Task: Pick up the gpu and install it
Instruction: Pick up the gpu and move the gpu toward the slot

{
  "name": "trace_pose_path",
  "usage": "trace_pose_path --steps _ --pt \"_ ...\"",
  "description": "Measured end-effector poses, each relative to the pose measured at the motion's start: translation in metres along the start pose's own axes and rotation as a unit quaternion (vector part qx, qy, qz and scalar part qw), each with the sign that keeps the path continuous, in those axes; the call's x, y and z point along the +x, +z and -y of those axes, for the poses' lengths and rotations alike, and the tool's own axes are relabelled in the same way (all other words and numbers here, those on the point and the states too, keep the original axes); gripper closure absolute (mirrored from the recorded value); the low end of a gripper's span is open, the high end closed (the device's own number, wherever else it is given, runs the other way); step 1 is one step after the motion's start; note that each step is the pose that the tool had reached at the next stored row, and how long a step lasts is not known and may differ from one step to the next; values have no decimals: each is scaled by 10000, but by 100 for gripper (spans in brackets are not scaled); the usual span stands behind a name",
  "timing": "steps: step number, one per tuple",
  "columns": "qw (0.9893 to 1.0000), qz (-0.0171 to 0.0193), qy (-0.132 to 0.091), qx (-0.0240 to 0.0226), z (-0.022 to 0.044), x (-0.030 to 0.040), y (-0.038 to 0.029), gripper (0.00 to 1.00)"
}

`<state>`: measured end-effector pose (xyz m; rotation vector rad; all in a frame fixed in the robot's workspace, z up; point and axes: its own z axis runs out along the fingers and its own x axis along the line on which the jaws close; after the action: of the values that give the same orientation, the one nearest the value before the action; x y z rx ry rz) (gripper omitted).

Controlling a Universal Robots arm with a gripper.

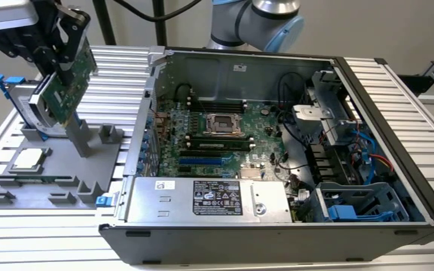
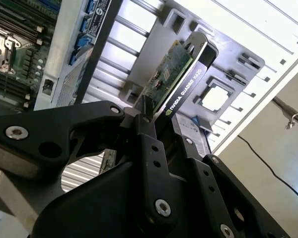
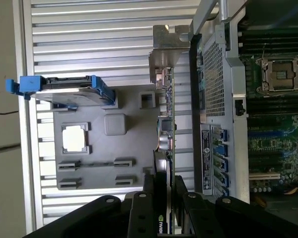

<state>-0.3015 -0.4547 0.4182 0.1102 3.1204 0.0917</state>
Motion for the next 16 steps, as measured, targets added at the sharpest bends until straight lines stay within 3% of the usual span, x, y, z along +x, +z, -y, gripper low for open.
trace_pose_path --steps 16 --pt "10000 0 3 0 -16 -107 2 100"
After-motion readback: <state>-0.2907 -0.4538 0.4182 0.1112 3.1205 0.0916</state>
